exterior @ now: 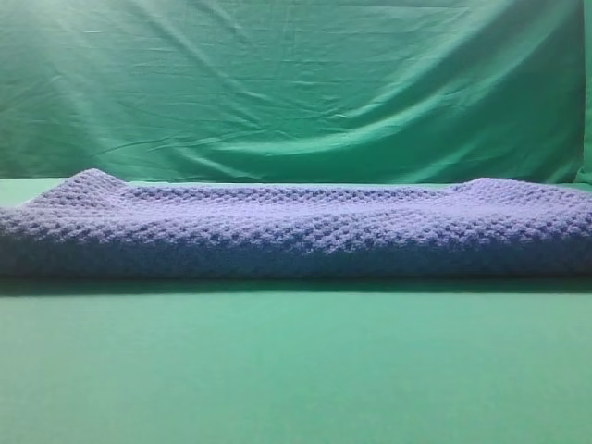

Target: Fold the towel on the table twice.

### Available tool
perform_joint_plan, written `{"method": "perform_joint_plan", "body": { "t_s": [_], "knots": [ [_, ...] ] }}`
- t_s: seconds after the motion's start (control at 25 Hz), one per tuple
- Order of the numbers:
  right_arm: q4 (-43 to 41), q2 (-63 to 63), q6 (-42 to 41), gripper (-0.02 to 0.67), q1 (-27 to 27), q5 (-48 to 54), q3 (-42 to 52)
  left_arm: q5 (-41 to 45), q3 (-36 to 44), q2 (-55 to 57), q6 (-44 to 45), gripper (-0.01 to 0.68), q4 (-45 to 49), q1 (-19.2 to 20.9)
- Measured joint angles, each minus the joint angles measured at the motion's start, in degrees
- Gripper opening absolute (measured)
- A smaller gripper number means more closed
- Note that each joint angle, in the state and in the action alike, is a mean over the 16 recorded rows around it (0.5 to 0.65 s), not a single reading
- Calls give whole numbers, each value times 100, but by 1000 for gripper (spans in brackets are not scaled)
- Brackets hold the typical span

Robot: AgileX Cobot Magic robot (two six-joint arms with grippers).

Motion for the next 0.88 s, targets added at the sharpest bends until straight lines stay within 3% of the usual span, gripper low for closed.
{"method": "perform_joint_plan", "body": {
  "t_s": [0.88],
  "knots": [
    [0, 0, 0, 0, -17, 0, 0, 0, 0, 0, 0, 0, 0, 0]
  ]
}}
